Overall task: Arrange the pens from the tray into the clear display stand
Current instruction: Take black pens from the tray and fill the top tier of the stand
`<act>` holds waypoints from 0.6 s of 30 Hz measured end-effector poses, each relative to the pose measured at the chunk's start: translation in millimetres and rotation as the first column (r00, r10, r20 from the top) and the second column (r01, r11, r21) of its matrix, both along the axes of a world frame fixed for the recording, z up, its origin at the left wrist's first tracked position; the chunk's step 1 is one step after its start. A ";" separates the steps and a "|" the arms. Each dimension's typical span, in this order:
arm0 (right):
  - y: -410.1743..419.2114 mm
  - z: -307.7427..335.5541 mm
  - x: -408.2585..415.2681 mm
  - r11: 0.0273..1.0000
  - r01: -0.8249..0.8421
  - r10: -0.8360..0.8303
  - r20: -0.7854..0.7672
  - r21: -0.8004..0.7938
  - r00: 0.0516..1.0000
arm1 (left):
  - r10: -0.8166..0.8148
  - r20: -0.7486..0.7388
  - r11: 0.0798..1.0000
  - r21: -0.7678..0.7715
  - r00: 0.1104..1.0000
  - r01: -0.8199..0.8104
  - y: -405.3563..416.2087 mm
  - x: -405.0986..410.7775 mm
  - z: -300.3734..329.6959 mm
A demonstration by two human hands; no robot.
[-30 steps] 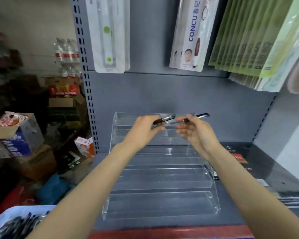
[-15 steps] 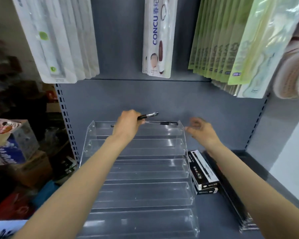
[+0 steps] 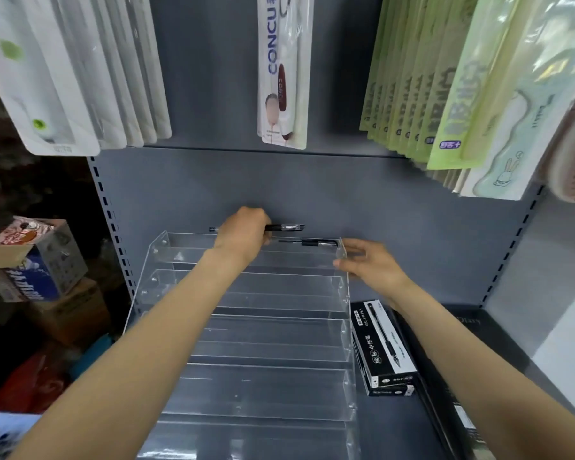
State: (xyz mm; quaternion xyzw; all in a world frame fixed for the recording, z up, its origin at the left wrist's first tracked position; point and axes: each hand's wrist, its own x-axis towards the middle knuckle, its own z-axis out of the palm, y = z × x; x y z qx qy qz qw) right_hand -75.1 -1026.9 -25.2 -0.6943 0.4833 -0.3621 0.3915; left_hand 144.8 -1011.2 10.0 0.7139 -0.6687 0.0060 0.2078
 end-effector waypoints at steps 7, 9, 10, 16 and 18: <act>3.6 -1.5 0.9 1.000 0.000 -0.001 0.039 0.007 0.999 | -0.057 0.193 0.998 0.018 0.980 0.054 4.2 1.2 -0.9; 5.1 -1.5 1.6 1.000 0.010 -0.010 0.040 0.014 0.999 | -0.065 0.230 0.998 0.025 0.971 0.061 5.0 -1.1 -0.1; 5.6 -1.9 2.0 1.000 0.014 -0.015 0.039 0.015 0.999 | -0.064 0.250 0.998 0.022 0.966 0.060 5.3 -2.1 0.8; 7.9 -4.2 2.9 0.999 0.031 -0.033 0.045 0.031 0.998 | -0.057 0.285 0.998 0.020 0.957 0.054 3.0 1.0 0.1; 8.4 -4.1 4.0 0.999 0.037 -0.039 0.045 0.036 0.998 | -0.060 0.253 0.998 0.021 0.966 0.057 2.4 -0.3 -0.2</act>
